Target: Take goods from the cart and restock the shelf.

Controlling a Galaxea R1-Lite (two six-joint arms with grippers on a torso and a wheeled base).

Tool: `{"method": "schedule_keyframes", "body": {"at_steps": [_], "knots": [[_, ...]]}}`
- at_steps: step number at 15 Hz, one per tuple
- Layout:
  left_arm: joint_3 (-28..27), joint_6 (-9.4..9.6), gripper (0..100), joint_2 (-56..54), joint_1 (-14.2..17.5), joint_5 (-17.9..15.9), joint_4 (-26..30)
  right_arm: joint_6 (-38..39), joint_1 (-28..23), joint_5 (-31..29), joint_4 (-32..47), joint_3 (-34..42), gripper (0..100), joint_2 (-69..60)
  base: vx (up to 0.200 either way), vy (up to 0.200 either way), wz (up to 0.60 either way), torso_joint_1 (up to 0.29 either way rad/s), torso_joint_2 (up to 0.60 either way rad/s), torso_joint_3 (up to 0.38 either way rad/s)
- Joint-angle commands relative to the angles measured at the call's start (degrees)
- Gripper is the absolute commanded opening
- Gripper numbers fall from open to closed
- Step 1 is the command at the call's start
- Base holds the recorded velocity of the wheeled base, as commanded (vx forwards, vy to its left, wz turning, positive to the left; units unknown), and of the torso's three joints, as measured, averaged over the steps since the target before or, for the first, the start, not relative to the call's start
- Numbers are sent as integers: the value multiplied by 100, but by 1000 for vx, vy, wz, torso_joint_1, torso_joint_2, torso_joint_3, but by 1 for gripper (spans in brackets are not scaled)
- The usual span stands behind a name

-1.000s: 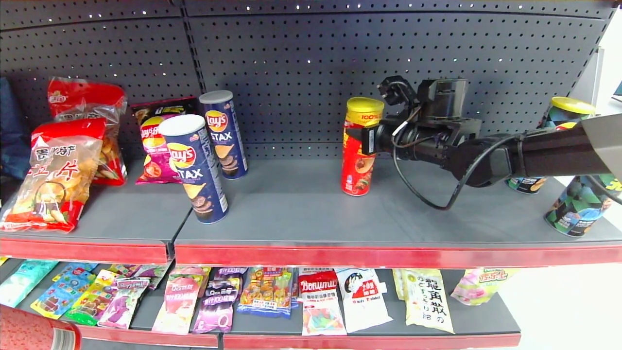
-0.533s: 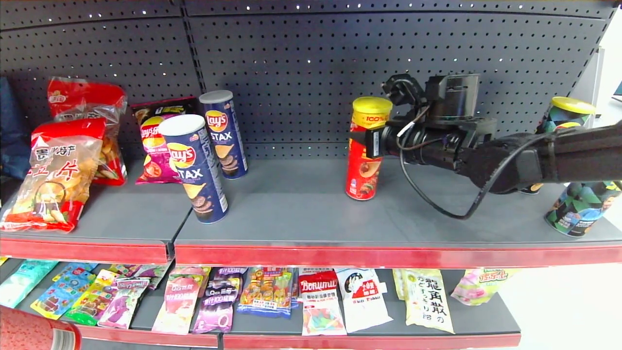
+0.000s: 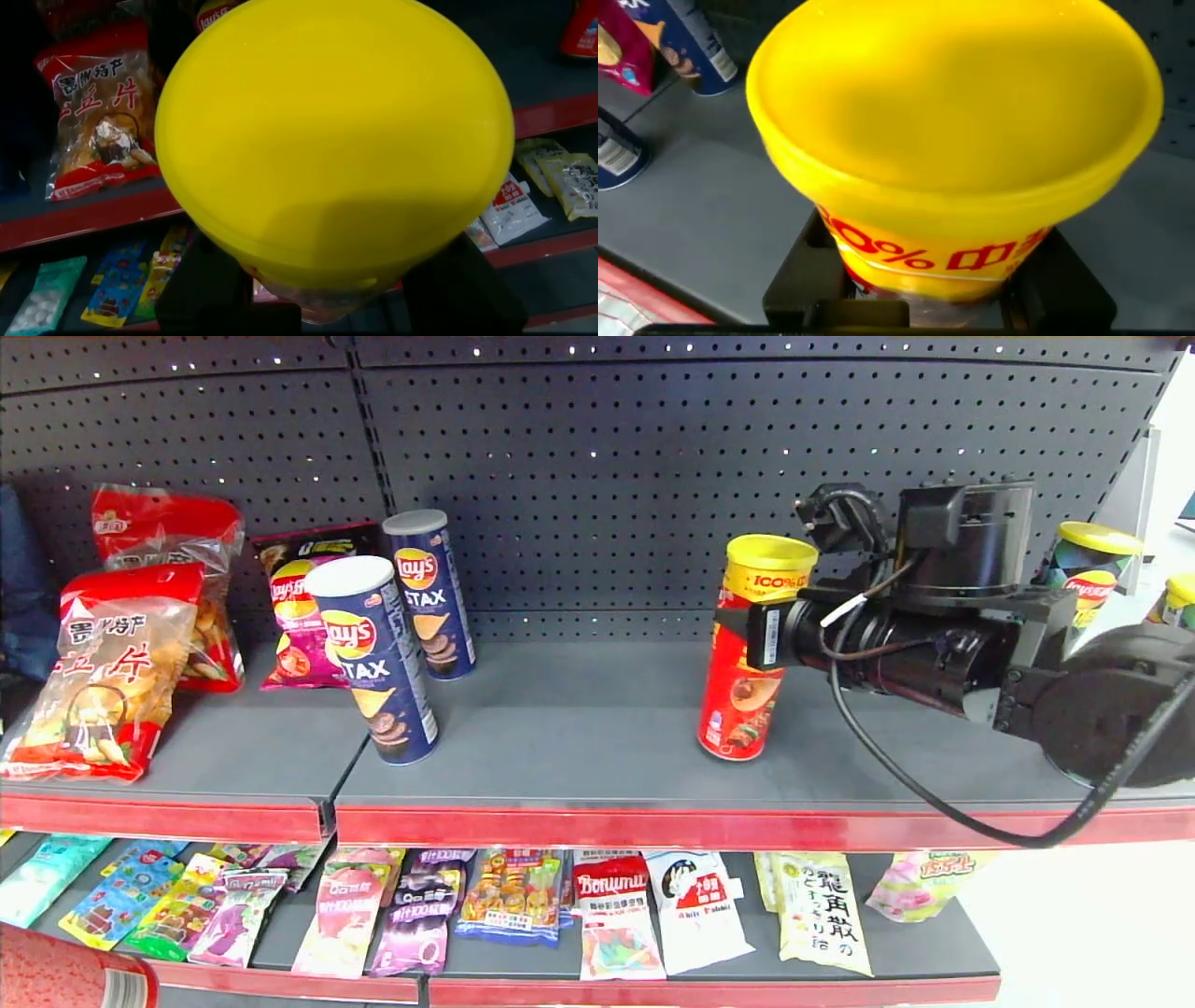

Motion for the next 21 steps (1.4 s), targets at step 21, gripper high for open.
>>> {"method": "schedule_keyframes", "body": {"at_steps": [21], "knots": [[117,-1,0,13,-1,-1,2,69,640,-441,-291,839,0,-325,0,0,0,0,0,0]]}}
